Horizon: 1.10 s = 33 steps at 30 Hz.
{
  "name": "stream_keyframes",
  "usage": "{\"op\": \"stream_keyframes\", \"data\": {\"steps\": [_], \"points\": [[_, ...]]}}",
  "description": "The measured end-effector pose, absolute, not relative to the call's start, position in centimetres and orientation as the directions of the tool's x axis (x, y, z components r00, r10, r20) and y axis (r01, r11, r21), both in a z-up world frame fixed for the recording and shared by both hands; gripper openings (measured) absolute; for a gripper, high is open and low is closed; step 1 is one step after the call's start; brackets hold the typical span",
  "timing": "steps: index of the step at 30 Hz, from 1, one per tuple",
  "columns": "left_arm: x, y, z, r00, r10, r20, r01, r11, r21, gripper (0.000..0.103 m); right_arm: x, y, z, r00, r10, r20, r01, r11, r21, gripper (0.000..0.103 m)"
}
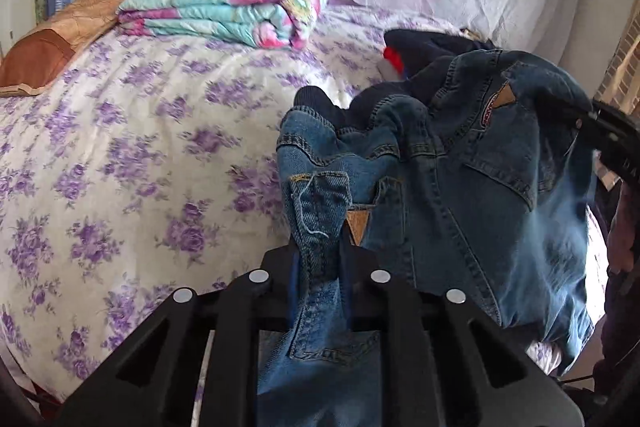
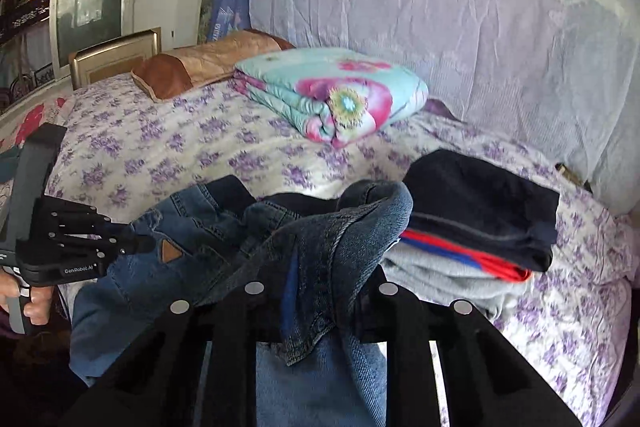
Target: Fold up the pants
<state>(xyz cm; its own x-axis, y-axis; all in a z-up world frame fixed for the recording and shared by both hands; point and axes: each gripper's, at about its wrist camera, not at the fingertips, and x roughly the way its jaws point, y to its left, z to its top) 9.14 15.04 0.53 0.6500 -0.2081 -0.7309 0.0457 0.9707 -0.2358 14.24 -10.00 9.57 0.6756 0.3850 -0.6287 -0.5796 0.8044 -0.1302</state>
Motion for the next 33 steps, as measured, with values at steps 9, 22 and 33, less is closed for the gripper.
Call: {"op": "stream_keyframes", "data": {"steps": [9, 22, 33], "points": [[-0.9, 21.6, 9.1, 0.860, 0.015, -0.510, -0.176, 0.947, -0.269, 0.014, 17.9, -1.2, 17.6, 0.589, 0.625, -0.512, -0.756, 0.651, -0.076, 0.021], [0.6, 28.4, 2.0, 0.668, 0.239, -0.705, -0.447, 0.886, -0.123, 0.068, 17.9, -12.0, 8.2, 0.656, 0.262, -0.708, -0.470, 0.875, -0.112, 0.082], [12.3, 21.4, 1.4, 0.675, 0.160, -0.720, -0.286, 0.957, -0.056, 0.081, 2.6, -33.4, -6.0, 0.473, 0.386, -0.792, -0.038, 0.907, 0.419, 0.090]]}}
